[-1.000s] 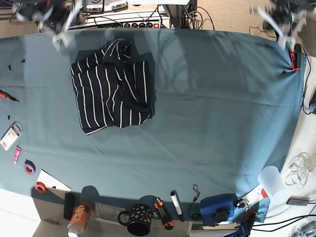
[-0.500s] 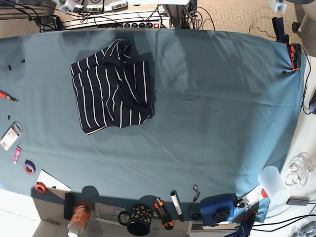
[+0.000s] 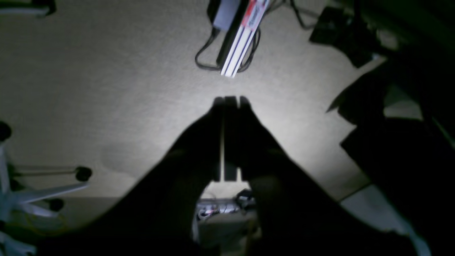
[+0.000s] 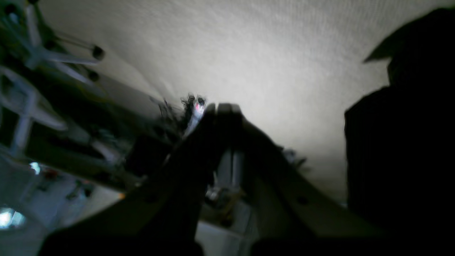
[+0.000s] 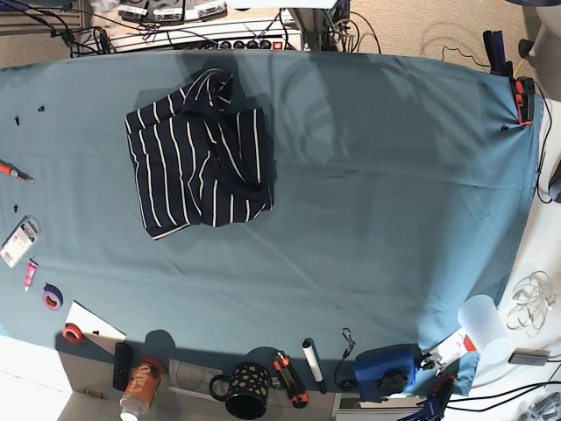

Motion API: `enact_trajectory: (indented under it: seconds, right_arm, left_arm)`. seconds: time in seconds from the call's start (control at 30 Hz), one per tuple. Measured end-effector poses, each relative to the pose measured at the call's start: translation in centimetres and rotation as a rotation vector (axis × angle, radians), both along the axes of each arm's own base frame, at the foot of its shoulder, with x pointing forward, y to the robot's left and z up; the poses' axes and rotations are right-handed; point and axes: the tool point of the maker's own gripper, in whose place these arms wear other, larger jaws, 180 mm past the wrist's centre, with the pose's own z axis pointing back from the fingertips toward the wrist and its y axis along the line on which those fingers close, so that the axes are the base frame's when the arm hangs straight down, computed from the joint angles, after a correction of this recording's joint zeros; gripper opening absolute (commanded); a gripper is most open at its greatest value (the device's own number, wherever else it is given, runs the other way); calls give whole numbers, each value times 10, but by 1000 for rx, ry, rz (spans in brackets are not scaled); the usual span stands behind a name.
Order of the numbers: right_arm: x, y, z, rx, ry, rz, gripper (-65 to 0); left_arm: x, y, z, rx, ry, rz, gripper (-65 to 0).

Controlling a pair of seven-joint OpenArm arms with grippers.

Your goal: Layout the t-shirt on the table in an organized manner, then fold the t-shirt properly

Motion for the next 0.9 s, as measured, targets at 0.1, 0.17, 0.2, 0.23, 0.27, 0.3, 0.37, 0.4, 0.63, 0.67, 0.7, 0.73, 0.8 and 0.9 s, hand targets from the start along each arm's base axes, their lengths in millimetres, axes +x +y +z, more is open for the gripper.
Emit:
enact_trajectory:
  seconds: [0.1,0.17,0.2,0.23,0.27,0.3,0.37,0.4,0.63,0.67,0.7,0.73,0.8,0.9]
  right_arm:
    - [12,1,-23,5,-56,72,-650]
    - [25,1,-35,17,-98,130,-650]
    - [29,3,-41,29,-117,151,-650]
    - [34,7,-46,47,-141,160,-650]
    - [37,10,-50,64,-159,171,-650]
    - [39,14,-54,83,-177,178,-650]
    - [43,20,-60,110,-209,168,-650]
    - [48,19,-65,95,-243,155,-650]
    - [90,-8,-86,-6,-547,172,-650]
    - [90,-8,-86,1,-572,162,-650]
    - [89,-8,-87,0,-581,155,-650]
    - [89,-9,-88,2,-585,147,-650]
    - [95,-10,-90,-11,-602,138,-650]
    - [116,-8,-93,-32,-641,133,-650]
  left_arm:
    - [5,1,-19,26,-7,-4,-650]
    - [4,4,-30,48,-1,-23,-650]
    - [5,4,-34,59,-7,-30,-650]
    - [6,5,-40,70,-15,-38,-650]
    - [8,5,-45,78,-21,-42,-650]
    - [9,3,-50,78,-22,-42,-650]
    - [8,-5,-62,59,3,-45,-650]
    - [6,-9,-69,54,25,-44,-650]
    - [-2,-35,-103,81,43,-7,-650]
    - [-2,-40,-105,74,41,-11,-650]
    - [0,-46,-107,67,34,-10,-650]
    - [7,-51,-109,64,17,-2,-650]
    - [28,-65,-112,58,-46,23,-650]
    - [57,-87,-114,37,-129,53,-650]
